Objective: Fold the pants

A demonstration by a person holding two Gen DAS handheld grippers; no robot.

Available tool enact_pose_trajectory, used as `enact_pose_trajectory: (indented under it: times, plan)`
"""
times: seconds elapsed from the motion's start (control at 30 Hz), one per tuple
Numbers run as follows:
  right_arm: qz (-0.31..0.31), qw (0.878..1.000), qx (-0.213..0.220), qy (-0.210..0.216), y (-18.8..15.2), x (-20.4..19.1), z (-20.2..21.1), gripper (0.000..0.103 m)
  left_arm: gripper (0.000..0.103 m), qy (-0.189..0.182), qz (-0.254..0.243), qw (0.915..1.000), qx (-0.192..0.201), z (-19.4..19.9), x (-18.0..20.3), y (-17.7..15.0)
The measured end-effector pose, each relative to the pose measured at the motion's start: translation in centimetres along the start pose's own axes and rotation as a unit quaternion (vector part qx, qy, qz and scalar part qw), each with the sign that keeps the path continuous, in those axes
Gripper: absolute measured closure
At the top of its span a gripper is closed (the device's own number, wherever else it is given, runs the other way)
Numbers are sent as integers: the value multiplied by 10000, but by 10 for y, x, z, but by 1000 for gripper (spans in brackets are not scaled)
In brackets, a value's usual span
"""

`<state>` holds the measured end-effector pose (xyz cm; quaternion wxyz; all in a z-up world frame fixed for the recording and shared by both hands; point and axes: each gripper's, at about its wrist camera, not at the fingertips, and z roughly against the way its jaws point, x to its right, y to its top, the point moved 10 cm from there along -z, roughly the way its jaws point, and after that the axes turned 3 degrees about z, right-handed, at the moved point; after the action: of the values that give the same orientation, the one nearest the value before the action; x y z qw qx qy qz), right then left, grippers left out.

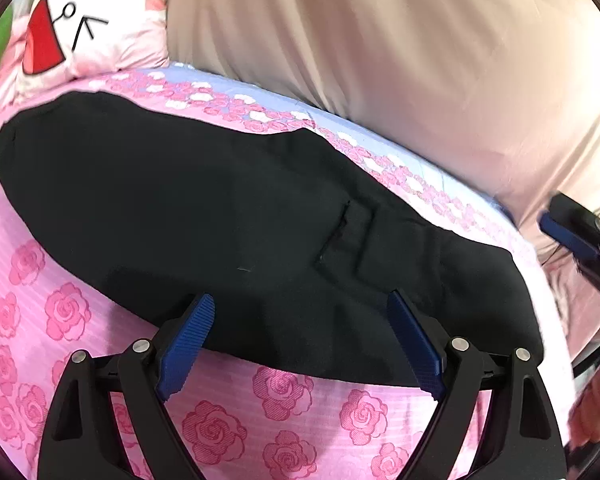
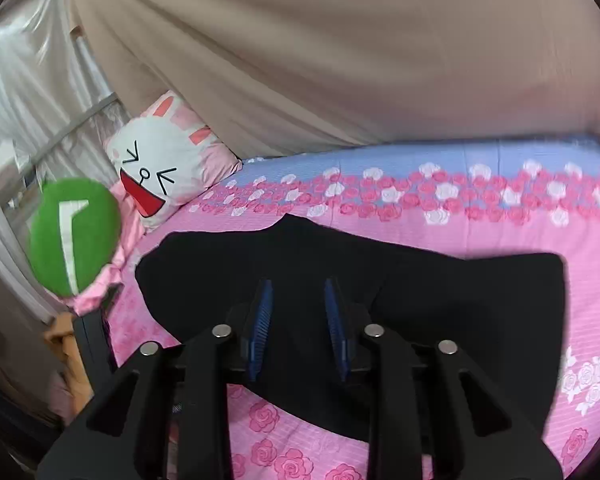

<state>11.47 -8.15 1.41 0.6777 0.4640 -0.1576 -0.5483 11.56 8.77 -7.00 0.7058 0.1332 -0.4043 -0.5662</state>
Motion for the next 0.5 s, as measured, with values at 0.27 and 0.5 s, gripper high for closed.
enact_pose_trajectory:
  times: [0.27,0.5]
  plan:
    - [-931,9813,-105,-1683,-69,138,60,22,17,-255,191,9995,41,2,0,1]
    - [-2399,9671,-550,-645,-124,181,17,20,17,-278,192,9993,188,10,0,2]
